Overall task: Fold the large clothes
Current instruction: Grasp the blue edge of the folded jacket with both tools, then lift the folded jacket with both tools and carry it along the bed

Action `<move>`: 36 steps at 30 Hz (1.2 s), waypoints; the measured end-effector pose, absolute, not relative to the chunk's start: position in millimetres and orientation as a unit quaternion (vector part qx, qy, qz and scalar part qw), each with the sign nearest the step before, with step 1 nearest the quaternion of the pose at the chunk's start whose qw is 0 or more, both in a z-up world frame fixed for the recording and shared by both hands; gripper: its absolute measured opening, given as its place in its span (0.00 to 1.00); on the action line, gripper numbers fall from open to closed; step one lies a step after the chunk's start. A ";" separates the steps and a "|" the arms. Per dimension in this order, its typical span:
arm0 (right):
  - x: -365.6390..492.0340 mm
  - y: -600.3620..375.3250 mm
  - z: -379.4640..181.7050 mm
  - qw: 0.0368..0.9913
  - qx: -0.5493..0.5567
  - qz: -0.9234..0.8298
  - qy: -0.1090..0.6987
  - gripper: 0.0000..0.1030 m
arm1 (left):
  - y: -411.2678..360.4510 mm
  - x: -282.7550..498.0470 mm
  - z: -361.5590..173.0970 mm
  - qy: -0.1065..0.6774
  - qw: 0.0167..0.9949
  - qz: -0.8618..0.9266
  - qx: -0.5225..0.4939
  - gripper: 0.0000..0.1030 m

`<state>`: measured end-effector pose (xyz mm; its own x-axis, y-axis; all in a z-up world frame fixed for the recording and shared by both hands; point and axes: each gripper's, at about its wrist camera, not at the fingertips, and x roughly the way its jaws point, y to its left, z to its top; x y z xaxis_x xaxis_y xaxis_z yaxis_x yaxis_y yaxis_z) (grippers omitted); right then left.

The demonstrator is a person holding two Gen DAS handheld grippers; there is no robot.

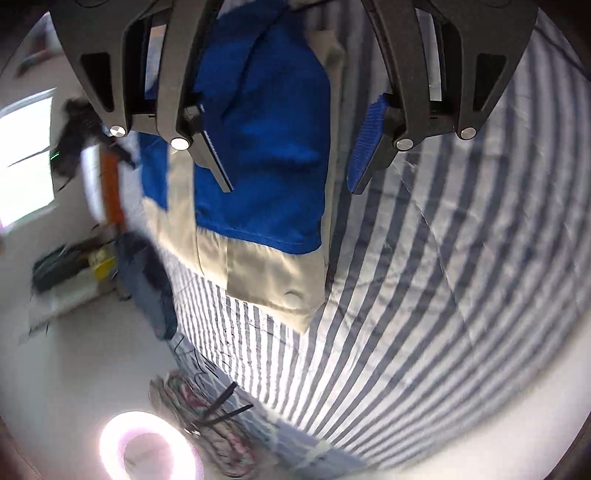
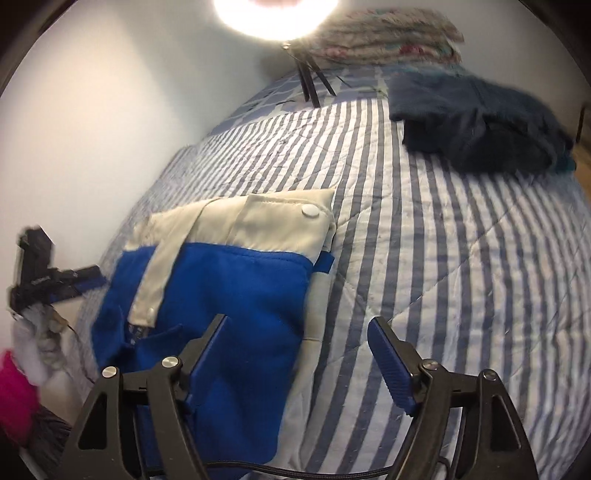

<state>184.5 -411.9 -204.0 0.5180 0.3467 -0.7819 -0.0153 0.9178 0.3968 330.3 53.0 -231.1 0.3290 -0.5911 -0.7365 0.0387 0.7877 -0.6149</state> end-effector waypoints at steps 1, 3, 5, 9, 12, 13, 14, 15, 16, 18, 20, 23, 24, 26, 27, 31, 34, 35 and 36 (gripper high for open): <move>186.3 -415.0 -208.1 0.846 0.190 0.113 0.485 0.76 | 55.8 333.4 -237.7 0.550 0.759 -0.212 -0.277 0.61; 187.7 -418.8 -216.6 0.833 0.219 0.123 0.493 0.76 | 59.4 337.5 -247.1 0.561 0.740 -0.216 -0.302 0.61; 188.0 -420.9 -226.4 0.819 0.244 0.129 0.502 0.76 | 62.7 338.3 -255.2 0.569 0.728 -0.215 -0.315 0.61; 190.2 -422.9 -242.2 0.801 0.276 0.137 0.513 0.76 | 67.7 340.8 -274.7 0.584 0.705 -0.214 -0.339 0.61; 193.7 -420.5 -250.2 0.792 0.292 0.149 0.515 0.76 | 65.5 340.1 -284.3 0.592 0.694 -0.222 -0.346 0.61; 195.7 -419.2 -252.5 0.789 0.297 0.154 0.515 0.77 | 63.5 340.9 -285.9 0.592 0.691 -0.227 -0.347 0.61; 197.6 -418.9 -254.6 0.786 0.303 0.158 0.514 0.77 | 61.7 341.5 -287.5 0.591 0.689 -0.231 -0.349 0.62; 199.0 -417.9 -256.1 0.784 0.308 0.163 0.514 0.77 | 61.4 341.9 -287.6 0.591 0.689 -0.233 -0.350 0.62; 201.4 -416.6 -258.3 0.781 0.314 0.167 0.514 0.77 | 61.2 343.5 -289.7 0.591 0.686 -0.237 -0.351 0.62; 206.7 -414.1 -263.1 0.776 0.321 0.175 0.514 0.77 | 59.4 348.1 -292.8 0.591 0.680 -0.242 -0.361 0.62; 211.9 -411.8 -269.0 0.771 0.332 0.180 0.513 0.77 | 59.6 351.2 -295.6 0.590 0.676 -0.247 -0.367 0.62; 217.5 -412.6 -272.6 0.766 0.353 0.187 0.504 0.73 | 56.6 354.4 -295.9 0.587 0.678 -0.253 -0.364 0.61; 221.0 -410.7 -274.6 0.761 0.361 0.193 0.503 0.67 | 54.0 355.6 -295.1 0.587 0.679 -0.257 -0.358 0.61; 226.6 -411.8 -275.9 0.759 0.365 0.193 0.503 0.63 | 49.7 359.1 -293.9 0.589 0.679 -0.262 -0.350 0.56; 228.4 -412.9 -276.3 0.758 0.366 0.195 0.504 0.61 | 49.1 358.9 -294.0 0.590 0.678 -0.265 -0.349 0.54; 229.0 -417.9 -275.7 0.755 0.369 0.207 0.500 0.57 | 48.8 360.4 -296.6 0.588 0.673 -0.271 -0.357 0.53; 234.3 -421.0 -282.3 0.752 0.375 0.213 0.498 0.61 | 49.3 360.5 -299.7 0.586 0.671 -0.269 -0.365 0.58; 228.3 -424.7 -281.8 0.751 0.379 0.214 0.496 0.62 | 50.8 360.3 -300.0 0.585 0.669 -0.270 -0.369 0.60; 229.4 -423.8 -282.1 0.754 0.380 0.211 0.493 0.62 | 50.1 362.0 -300.2 0.586 0.669 -0.272 -0.368 0.60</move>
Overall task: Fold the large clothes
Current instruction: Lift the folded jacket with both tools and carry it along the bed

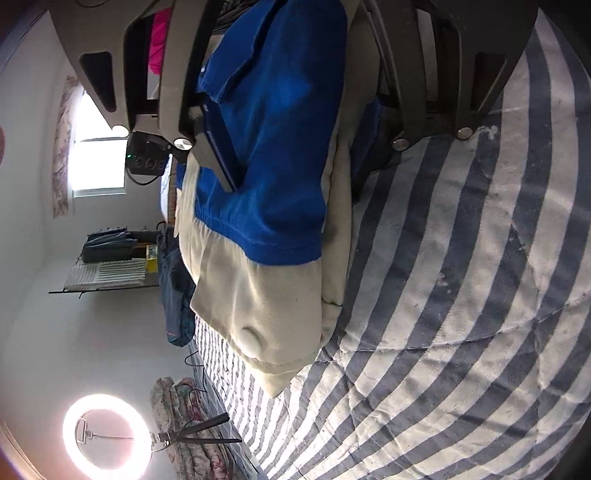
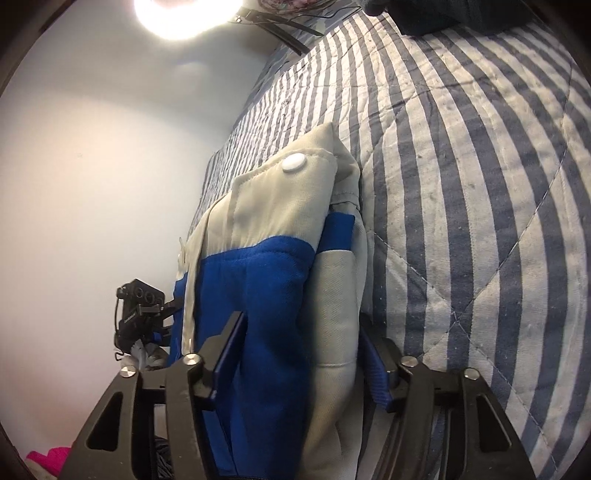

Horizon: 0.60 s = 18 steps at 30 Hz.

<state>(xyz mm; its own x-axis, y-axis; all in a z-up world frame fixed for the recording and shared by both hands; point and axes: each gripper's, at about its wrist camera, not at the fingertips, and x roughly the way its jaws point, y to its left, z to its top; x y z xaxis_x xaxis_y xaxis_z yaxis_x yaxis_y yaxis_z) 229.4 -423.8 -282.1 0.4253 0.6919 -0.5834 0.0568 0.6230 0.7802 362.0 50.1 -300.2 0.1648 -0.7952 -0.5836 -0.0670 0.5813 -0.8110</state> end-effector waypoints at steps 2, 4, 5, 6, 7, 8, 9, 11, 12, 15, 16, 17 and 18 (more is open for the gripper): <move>225.2 -425.1 -280.7 0.761 0.368 0.207 0.493 0.62 | 48.8 363.8 -300.2 0.585 0.671 -0.277 -0.361 0.60; 222.9 -421.6 -278.0 0.764 0.364 0.203 0.493 0.62 | 47.5 364.4 -299.9 0.584 0.672 -0.280 -0.359 0.60; 221.9 -420.1 -277.7 0.762 0.368 0.200 0.494 0.62 | 46.2 364.6 -298.2 0.584 0.673 -0.281 -0.356 0.58; 221.9 -419.2 -276.8 0.761 0.368 0.198 0.496 0.61 | 43.4 364.4 -296.2 0.584 0.677 -0.281 -0.349 0.55; 222.5 -417.2 -275.3 0.760 0.365 0.198 0.499 0.56 | 41.7 363.3 -294.5 0.584 0.679 -0.281 -0.345 0.50; 223.5 -412.4 -273.8 0.761 0.360 0.198 0.502 0.54 | 39.7 364.1 -293.4 0.583 0.680 -0.280 -0.345 0.48; 223.1 -410.9 -271.1 0.763 0.353 0.202 0.502 0.51 | 39.1 363.6 -291.7 0.583 0.681 -0.279 -0.344 0.47; 222.2 -410.8 -268.1 0.764 0.350 0.210 0.500 0.48 | 37.4 364.4 -290.2 0.586 0.682 -0.275 -0.339 0.47; 221.7 -411.7 -268.7 0.763 0.351 0.211 0.499 0.48 | 35.7 365.1 -289.8 0.588 0.685 -0.270 -0.334 0.47; 222.5 -411.1 -274.7 0.760 0.360 0.206 0.501 0.56 | 27.9 366.0 -290.8 0.585 0.698 -0.255 -0.325 0.53; 222.6 -410.3 -275.7 0.759 0.364 0.204 0.500 0.57 | 24.5 366.5 -289.3 0.585 0.700 -0.252 -0.323 0.53; 223.0 -409.1 -275.3 0.762 0.359 0.201 0.501 0.57 | 21.7 366.4 -287.2 0.586 0.705 -0.248 -0.315 0.52; 223.4 -405.2 -272.0 0.768 0.346 0.196 0.502 0.54 | 15.9 365.8 -281.9 0.585 0.715 -0.245 -0.294 0.52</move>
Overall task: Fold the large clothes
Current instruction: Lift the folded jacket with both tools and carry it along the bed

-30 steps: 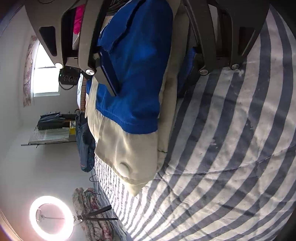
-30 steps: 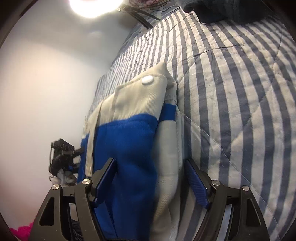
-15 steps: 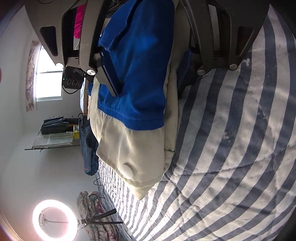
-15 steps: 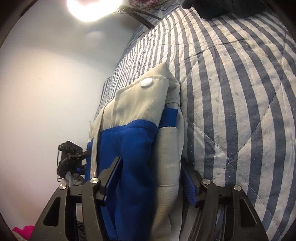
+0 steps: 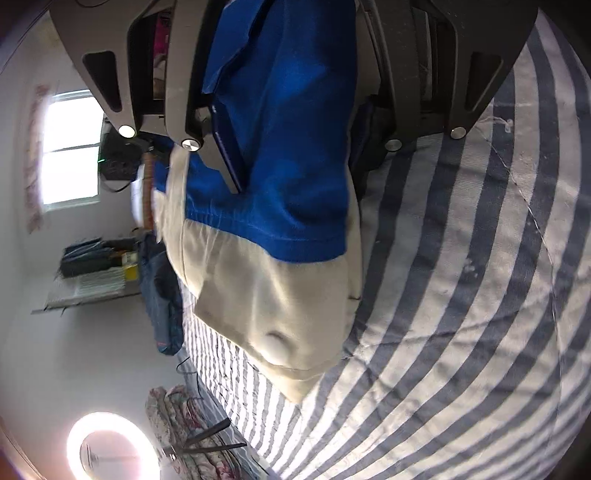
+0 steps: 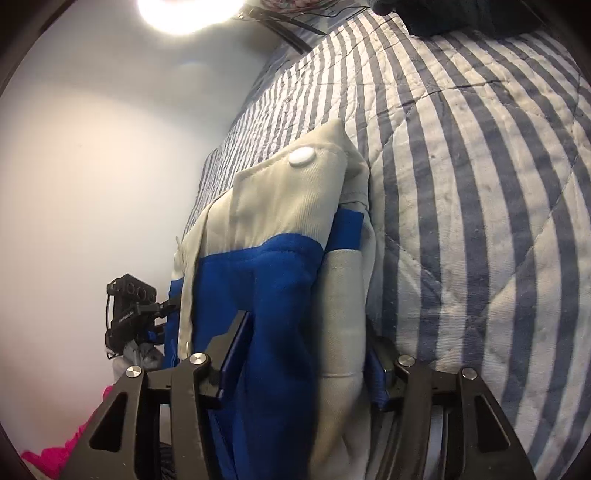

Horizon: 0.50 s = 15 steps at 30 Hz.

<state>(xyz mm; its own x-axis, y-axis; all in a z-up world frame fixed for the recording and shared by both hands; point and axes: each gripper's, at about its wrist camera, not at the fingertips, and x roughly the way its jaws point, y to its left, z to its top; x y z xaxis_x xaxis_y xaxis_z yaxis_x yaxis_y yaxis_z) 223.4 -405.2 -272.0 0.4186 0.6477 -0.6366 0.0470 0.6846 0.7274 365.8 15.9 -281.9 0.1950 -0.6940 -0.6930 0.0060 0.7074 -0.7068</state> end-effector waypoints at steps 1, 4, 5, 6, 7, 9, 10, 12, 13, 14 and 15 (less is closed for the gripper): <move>223.1 -402.1 -268.4 0.774 0.333 0.191 0.504 0.50 | 10.7 364.3 -276.9 0.583 0.726 -0.242 -0.273 0.49; 221.5 -394.0 -257.2 0.784 0.317 0.179 0.503 0.38 | -8.3 357.6 -256.9 0.573 0.761 -0.228 -0.202 0.42; 220.2 -390.9 -251.4 0.790 0.306 0.176 0.501 0.37 | -12.0 356.3 -253.3 0.571 0.766 -0.226 -0.191 0.39; 219.4 -386.7 -245.5 0.796 0.295 0.172 0.501 0.34 | -17.3 353.6 -247.3 0.565 0.775 -0.223 -0.173 0.38; 218.0 -381.9 -238.2 0.802 0.280 0.167 0.500 0.33 | -21.7 350.9 -242.1 0.561 0.782 -0.220 -0.160 0.36; 214.4 -375.7 -227.2 0.811 0.266 0.161 0.496 0.30 | -28.4 346.2 -234.1 0.552 0.792 -0.219 -0.142 0.33; 212.3 -372.9 -220.7 0.815 0.260 0.159 0.492 0.29 | -31.8 343.1 -229.5 0.548 0.797 -0.217 -0.134 0.31; 208.4 -366.7 -207.7 0.825 0.240 0.157 0.486 0.28 | -38.1 338.3 -221.4 0.537 0.805 -0.220 -0.122 0.29; 207.5 -365.3 -203.8 0.830 0.230 0.156 0.484 0.28 | -42.6 335.8 -216.0 0.531 0.810 -0.221 -0.114 0.28; 204.2 -361.6 -195.9 0.836 0.217 0.155 0.479 0.28 | -42.8 333.2 -213.4 0.528 0.812 -0.223 -0.109 0.27; 201.7 -360.0 -190.6 0.840 0.210 0.155 0.475 0.27 | -46.2 329.5 -208.1 0.522 0.816 -0.226 -0.104 0.26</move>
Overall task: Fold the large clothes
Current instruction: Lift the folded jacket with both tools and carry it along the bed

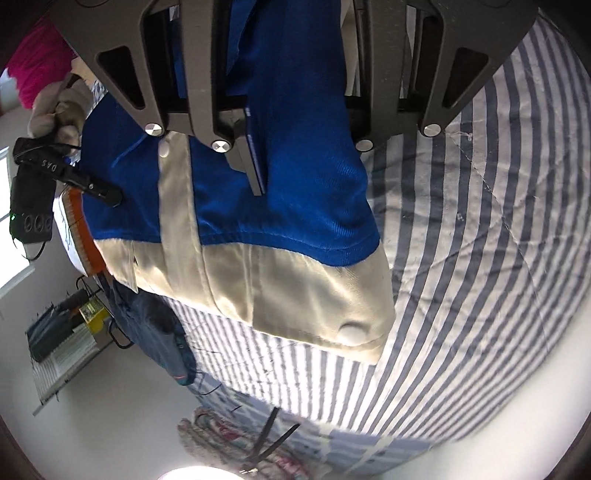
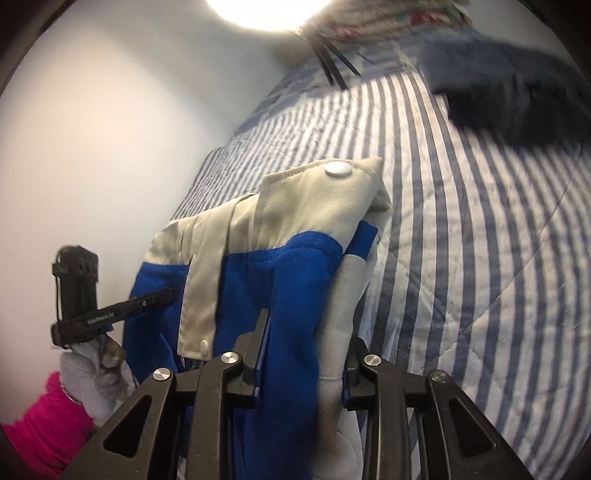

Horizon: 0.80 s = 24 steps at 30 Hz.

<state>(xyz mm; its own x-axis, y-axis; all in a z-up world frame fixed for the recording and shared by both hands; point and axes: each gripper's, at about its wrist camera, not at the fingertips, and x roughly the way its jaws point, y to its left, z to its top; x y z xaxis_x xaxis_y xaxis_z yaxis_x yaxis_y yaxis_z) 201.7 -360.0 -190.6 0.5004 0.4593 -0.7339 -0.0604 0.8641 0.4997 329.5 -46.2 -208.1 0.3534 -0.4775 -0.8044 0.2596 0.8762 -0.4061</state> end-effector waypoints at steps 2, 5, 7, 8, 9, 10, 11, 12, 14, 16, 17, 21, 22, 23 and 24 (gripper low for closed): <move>197.1 -358.5 -179.5 0.849 0.195 0.149 0.469 0.27 | -56.0 329.5 -197.0 0.513 0.822 -0.230 -0.091 0.24; 188.9 -360.8 -161.5 0.862 0.171 0.141 0.456 0.27 | -73.1 320.5 -184.1 0.490 0.834 -0.243 -0.062 0.23; 182.7 -362.9 -150.6 0.869 0.162 0.133 0.448 0.27 | -87.2 315.7 -175.4 0.477 0.841 -0.252 -0.048 0.22; 179.1 -365.0 -145.5 0.872 0.159 0.130 0.443 0.26 | -90.4 313.8 -173.9 0.475 0.841 -0.255 -0.046 0.22; 175.1 -365.7 -139.7 0.876 0.152 0.125 0.440 0.26 | -95.7 313.6 -171.5 0.472 0.841 -0.259 -0.045 0.22; 172.1 -366.2 -134.2 0.880 0.143 0.120 0.436 0.26 | -100.3 313.7 -169.6 0.469 0.842 -0.262 -0.047 0.22; 167.9 -366.8 -128.2 0.885 0.132 0.115 0.432 0.26 | -102.8 312.8 -168.3 0.467 0.843 -0.265 -0.045 0.22; 164.2 -366.5 -123.4 0.888 0.124 0.111 0.428 0.26 | -106.5 311.4 -166.1 0.463 0.844 -0.267 -0.042 0.22; 159.9 -366.9 -113.7 0.894 0.110 0.101 0.423 0.26 | -114.2 308.6 -160.9 0.454 0.847 -0.274 -0.032 0.22; 157.4 -367.8 -107.5 0.898 0.101 0.092 0.418 0.26 | -123.4 310.0 -155.4 0.446 0.849 -0.281 -0.028 0.22; 156.7 -370.0 -104.6 0.900 0.099 0.087 0.416 0.26 | -121.9 309.3 -154.5 0.444 0.850 -0.284 -0.028 0.22; 151.7 -382.8 -94.5 0.906 0.092 0.071 0.407 0.26 | -135.2 310.1 -145.1 0.432 0.852 -0.296 -0.024 0.21; 152.5 -385.6 -91.6 0.908 0.089 0.068 0.404 0.26 | -136.7 310.8 -144.0 0.430 0.852 -0.299 -0.023 0.21; 153.2 -389.0 -88.5 0.909 0.089 0.065 0.403 0.26 | -141.1 311.8 -141.9 0.427 0.852 -0.303 -0.021 0.21; 155.4 -392.7 -86.1 0.910 0.087 0.062 0.401 0.26 | -146.8 314.3 -139.6 0.424 0.852 -0.307 -0.018 0.21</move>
<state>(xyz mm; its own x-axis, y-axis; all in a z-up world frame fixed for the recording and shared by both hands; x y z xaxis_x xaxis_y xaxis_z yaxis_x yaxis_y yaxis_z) 155.4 -392.7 -86.1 0.6704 0.1826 -0.7191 -0.0426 0.9771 0.2084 314.3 -146.8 -139.6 0.4525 -0.5383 -0.7110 0.5072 0.8111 -0.2913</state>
